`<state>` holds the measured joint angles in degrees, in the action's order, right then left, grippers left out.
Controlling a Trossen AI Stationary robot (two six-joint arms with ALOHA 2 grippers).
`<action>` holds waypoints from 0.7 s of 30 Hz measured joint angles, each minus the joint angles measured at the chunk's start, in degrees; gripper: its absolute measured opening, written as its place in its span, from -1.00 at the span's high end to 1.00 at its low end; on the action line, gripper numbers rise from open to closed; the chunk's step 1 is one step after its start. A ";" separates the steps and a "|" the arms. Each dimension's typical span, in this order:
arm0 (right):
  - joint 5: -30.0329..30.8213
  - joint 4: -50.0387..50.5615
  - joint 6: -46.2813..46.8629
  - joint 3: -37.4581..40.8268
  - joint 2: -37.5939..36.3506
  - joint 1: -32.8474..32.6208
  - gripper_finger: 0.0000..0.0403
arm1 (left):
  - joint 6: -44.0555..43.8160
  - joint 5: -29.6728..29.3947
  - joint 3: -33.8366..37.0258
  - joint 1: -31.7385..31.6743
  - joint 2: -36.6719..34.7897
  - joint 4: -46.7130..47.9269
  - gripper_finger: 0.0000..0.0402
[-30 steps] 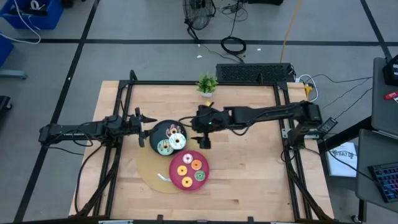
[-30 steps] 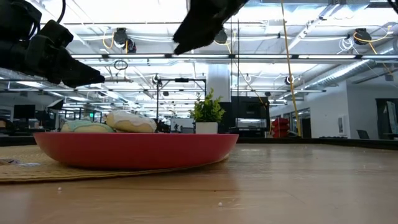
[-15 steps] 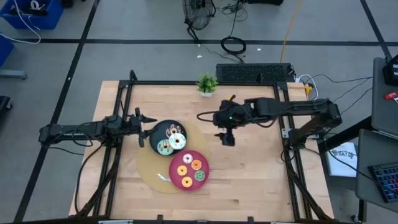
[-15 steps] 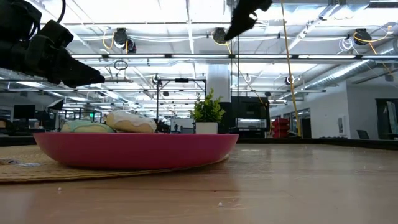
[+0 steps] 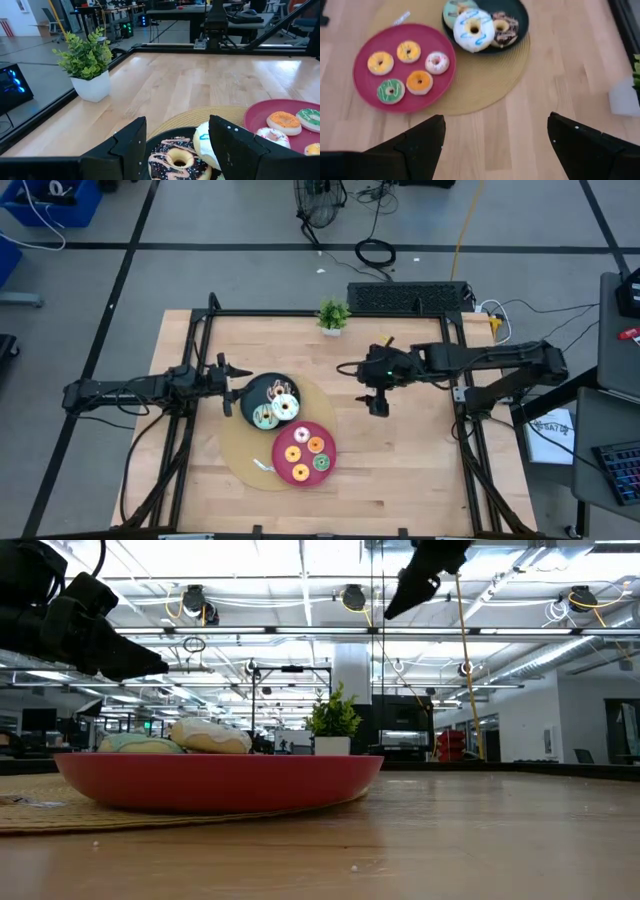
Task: Pick & Place donuts
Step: Return to Home Position
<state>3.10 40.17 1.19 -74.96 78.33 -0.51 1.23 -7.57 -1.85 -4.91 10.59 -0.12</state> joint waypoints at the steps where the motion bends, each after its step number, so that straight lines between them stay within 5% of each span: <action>1: 0.00 -2.35 0.05 2.42 -1.56 0.13 -0.64 | 0.00 0.00 0.00 0.00 0.00 -0.06 -0.06; 12: -0.18 -34.89 1.42 34.31 -27.72 5.54 -0.63 | 0.00 -0.02 -0.04 0.02 0.15 -0.06 -0.06; 21: -0.16 -47.16 4.01 52.08 -46.05 10.48 -0.62 | 0.00 -0.02 -0.04 0.00 0.15 -0.07 -0.07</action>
<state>2.94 -6.98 5.20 -22.88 32.28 9.97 1.23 -7.60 -1.89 -4.90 10.74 -0.19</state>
